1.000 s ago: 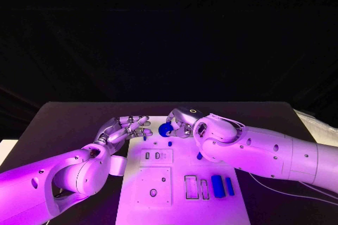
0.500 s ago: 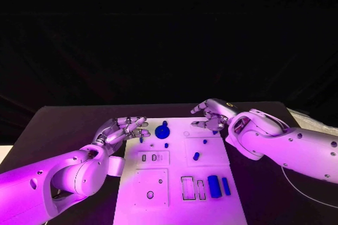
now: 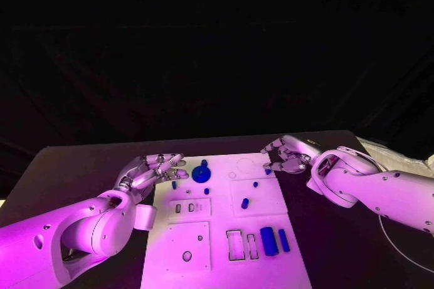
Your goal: Assemble the parts on the task board
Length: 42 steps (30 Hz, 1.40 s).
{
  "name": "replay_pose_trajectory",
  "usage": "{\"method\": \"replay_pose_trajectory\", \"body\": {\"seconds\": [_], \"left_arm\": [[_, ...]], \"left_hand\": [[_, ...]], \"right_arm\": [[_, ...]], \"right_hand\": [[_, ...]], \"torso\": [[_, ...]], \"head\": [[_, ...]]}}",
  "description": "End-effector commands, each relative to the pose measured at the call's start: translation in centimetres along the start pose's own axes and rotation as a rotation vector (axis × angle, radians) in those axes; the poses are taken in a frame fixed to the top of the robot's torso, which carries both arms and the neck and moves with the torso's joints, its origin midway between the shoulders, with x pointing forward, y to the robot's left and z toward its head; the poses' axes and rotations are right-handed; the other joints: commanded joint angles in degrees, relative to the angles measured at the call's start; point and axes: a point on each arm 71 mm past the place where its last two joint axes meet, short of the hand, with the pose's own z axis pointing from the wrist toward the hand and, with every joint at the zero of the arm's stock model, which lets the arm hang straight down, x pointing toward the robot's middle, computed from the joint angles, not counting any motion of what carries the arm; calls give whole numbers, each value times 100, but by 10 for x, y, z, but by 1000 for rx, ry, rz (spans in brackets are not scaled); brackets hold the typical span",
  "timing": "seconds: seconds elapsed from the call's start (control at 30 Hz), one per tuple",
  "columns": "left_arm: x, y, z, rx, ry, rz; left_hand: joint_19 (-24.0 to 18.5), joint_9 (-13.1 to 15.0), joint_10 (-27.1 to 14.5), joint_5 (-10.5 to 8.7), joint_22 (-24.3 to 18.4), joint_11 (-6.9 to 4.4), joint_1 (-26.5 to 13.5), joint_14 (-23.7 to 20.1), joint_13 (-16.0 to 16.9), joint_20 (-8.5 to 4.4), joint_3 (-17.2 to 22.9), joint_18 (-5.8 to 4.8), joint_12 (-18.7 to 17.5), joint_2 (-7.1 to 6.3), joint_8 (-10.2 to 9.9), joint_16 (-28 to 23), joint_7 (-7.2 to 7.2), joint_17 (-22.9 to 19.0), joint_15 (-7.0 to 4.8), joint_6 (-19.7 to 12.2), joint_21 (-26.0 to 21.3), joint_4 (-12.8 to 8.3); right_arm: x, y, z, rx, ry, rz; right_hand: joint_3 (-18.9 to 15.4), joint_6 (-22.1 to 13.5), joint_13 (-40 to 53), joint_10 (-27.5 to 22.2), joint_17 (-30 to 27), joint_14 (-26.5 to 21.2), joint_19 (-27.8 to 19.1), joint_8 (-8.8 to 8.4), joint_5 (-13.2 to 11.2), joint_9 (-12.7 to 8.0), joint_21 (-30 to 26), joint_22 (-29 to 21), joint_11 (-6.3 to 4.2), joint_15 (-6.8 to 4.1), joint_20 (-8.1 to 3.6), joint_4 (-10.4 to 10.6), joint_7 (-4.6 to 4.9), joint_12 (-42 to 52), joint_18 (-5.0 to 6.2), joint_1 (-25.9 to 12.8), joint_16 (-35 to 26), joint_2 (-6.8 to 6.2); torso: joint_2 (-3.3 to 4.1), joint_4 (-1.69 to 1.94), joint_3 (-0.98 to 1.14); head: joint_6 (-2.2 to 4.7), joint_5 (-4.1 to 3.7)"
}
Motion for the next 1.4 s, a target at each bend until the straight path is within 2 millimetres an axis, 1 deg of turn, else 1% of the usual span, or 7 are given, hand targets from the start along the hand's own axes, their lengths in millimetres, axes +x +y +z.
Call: {"method": "replay_pose_trajectory", "body": {"seconds": [0.03, 0.3, 0.6, 0.77, 0.97, 1.17, 1.4], "left_arm": [[1, -1, 1, 10, 22, -5], [-4, 0, 2, 10, 8, 1], [-3, 0, 2, 10, 10, 0], [-3, 0, 2, 8, 8, 1], [-4, 1, 3, 6, 3, 3], [-4, 1, 3, 5, 2, 4], [-4, 1, 3, 4, 1, 4]], "left_hand": [[-29, -9, -7, 26, -6, 37, 30, -22, -8, 17, 11, 62, -29, 20, -28, -35, 34, 6, 12, -11, -31, -37], [-28, -8, -6, 26, -6, 36, 33, -20, -8, 17, 13, 62, -32, 24, -30, -38, 33, 9, 12, -10, -31, -41], [-28, -8, -6, 26, -6, 36, 33, -20, -8, 17, 13, 62, -32, 24, -30, -38, 33, 9, 12, -10, -31, -41], [-27, -8, -5, 27, -7, 35, 39, -17, -7, 17, 16, 63, -35, 28, -33, -40, 33, 13, 11, -10, -30, -48], [-27, -8, -4, 27, -7, 35, 44, -16, -7, 17, 18, 64, -37, 30, -35, -42, 33, 16, 10, -10, -30, -53], [-26, -7, -3, 28, -7, 35, 54, -14, -7, 17, 24, 65, -41, 38, -38, -46, 33, 20, 9, -9, -30, -61], [-26, -7, -3, 28, -7, 35, 54, -14, -7, 17, 24, 65, -41, 38, -38, -46, 33, 20, 9, -9, -30, -61]], "right_arm": [[5, -3, -1, -34, 49, 39], [9, -13, -5, -17, 77, 53], [12, -21, -4, 5, 89, 51], [14, -25, -3, 11, 99, 44], [18, -27, -2, 9, 109, 38], [21, -26, -1, 3, 113, 40], [23, -26, 1, 0, 118, 41]], "right_hand": [[-32, 23, 1058, 261, 1506, 597, 7, 5, 31, -11, -18, -11, -24, -20, -1, -17, 17, 10, -15, 16, 23, -29], [-66, 13, 1061, 263, 1506, 597, 7, -4, 51, -14, -18, -9, -22, -19, -1, -19, 19, 14, -15, 1, 23, -49], [-69, 12, 1061, 263, 1506, 597, 7, -5, 57, -15, -18, -10, -22, -19, -1, -22, 18, 13, -15, 4, 23, -50], [-70, 40, 1067, 267, 1506, 597, 6, 5, 89, -11, -19, -10, -26, -21, -1, -51, 14, 20, -15, 40, 23, -11], [-73, 106, 1082, 279, 1506, 597, 11, 31, 96, -1, -15, -1, -34, -27, -5, -82, 4, 37, -16, 70, 23, 34], [-77, 245, 1100, 294, 1506, 597, 18, 82, 100, 18, -9, 10, -55, -42, -15, -116, -22, 59, -18, 90, 23, 90], [-69, 500, 1126, 316, 1506, 597, 26, 166, 80, 46, -3, 23, -114, -89, -51, -162, -91, 89, -19, 106, 23, 172]], "torso": [[3, -3, 8], [0, -14, 2], [-2, 8, -5], [0, 17, -9], [-4, -11, -2], [-5, 3, -7], [-7, 2, -5]], "head": [[-41, 10], [-98, 16], [-98, -5], [-111, -6], [-115, 24], [-135, 12], [-137, 7]]}}
